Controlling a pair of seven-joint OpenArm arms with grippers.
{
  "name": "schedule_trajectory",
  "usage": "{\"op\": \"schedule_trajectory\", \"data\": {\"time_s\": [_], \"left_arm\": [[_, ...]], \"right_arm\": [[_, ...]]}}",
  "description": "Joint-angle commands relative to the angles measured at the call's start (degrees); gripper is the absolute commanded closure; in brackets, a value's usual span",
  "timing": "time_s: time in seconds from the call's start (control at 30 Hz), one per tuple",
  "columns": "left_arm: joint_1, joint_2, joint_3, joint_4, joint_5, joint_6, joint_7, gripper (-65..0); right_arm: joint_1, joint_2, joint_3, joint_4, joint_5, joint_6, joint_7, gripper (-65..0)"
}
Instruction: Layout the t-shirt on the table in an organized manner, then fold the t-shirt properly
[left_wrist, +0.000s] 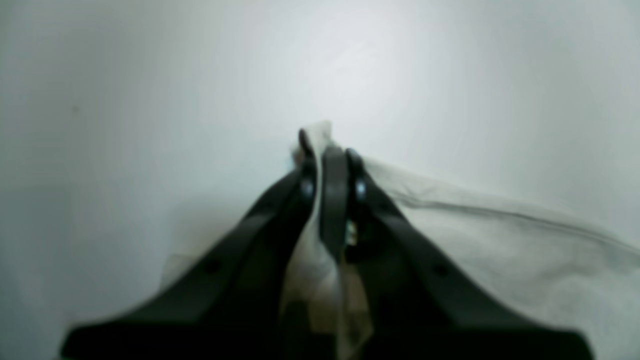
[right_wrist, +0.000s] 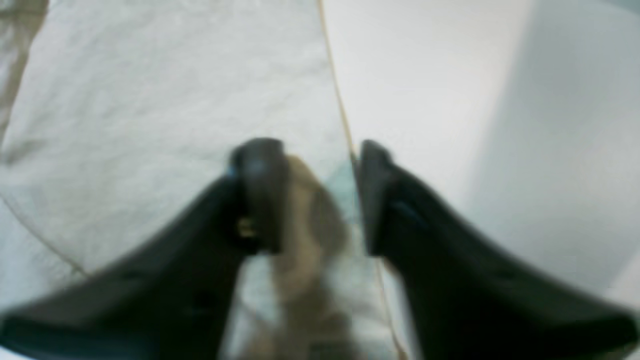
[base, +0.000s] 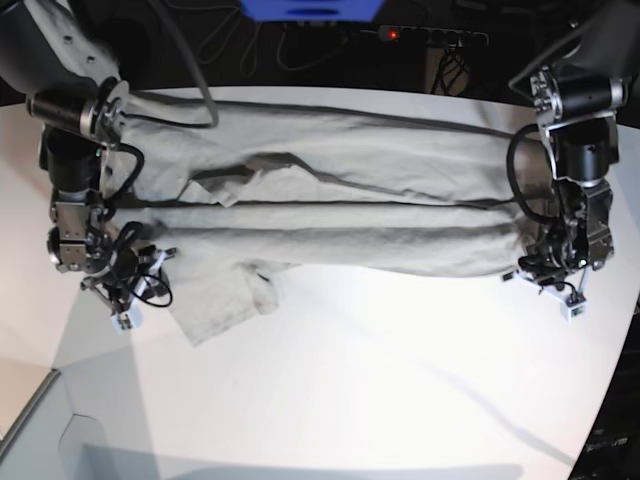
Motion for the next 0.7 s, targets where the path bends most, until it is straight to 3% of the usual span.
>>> {"op": "schedule_trajectory", "data": {"time_s": [0.0, 0.07, 0.3, 0.47, 0.67], "left_arm": [[-1.1, -0.8, -0.1, 0.8, 0.2, 0.2, 0.2, 0.0], [-1.1, -0.8, -0.1, 0.8, 0.2, 0.2, 0.2, 0.0], [-1.4, -0.8, -0.1, 1.0, 0.2, 0.2, 0.2, 0.0], [-1.0, -0.7, -0.1, 6.0, 0.2, 0.2, 0.2, 0.0], [-1.0, -0.7, -0.1, 9.3, 0.2, 0.2, 0.3, 0.0]], "right_arm": [[1.0, -0.3, 0.0, 0.4, -0.4, -1.0, -1.0, -6.6], [1.0, -0.4, 0.1, 0.7, -0.4, -1.0, -1.0, 0.0], [1.7, -0.4, 0.3, 4.8, -0.1, -1.0, -0.5, 0.0], [1.6, -0.3, 0.2, 10.7, 5.9, -0.9, -1.1, 0.0], [0.2, -0.5, 2.3, 16.4, 6.3, 0.2, -1.0, 0.0]]}}
